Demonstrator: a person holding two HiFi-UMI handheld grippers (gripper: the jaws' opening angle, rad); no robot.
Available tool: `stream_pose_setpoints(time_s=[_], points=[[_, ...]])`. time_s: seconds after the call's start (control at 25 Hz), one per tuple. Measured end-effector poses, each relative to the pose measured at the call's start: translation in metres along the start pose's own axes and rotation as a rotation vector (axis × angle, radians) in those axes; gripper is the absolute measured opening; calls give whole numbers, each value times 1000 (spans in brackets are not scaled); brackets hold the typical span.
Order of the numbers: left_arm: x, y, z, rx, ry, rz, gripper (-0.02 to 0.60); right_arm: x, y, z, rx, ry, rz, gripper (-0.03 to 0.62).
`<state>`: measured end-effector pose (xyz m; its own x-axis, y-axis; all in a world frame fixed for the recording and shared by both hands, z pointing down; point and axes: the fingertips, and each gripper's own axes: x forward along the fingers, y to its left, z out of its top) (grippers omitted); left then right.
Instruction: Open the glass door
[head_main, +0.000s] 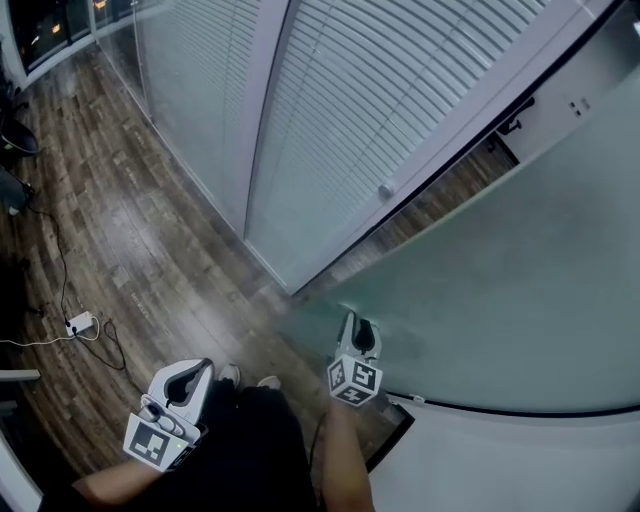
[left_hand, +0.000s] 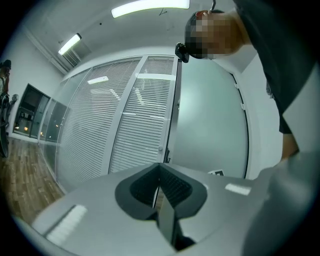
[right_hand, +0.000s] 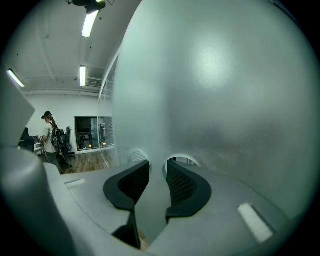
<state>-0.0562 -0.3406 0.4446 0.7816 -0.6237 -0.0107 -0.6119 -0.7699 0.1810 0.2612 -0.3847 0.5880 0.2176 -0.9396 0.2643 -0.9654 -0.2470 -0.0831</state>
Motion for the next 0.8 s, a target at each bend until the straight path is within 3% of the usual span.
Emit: stream_pose_setpoints(time_s=[0.32,0.48,0.64,0.8], points=[[-17,-5,-3,-38,-12,-79,0,-43,23,-7,-18,-23,31,110],[-13,-14,14,-82,-23,-123,0,-56,33,2,-25,-19,77,112],[-22,-30,6,-112,6,-172,0,-79,43,-2,-40,-5,95,112],[-32,-37,9,-102,43,-156,0,-99,49,7,-18,-2,86,112]])
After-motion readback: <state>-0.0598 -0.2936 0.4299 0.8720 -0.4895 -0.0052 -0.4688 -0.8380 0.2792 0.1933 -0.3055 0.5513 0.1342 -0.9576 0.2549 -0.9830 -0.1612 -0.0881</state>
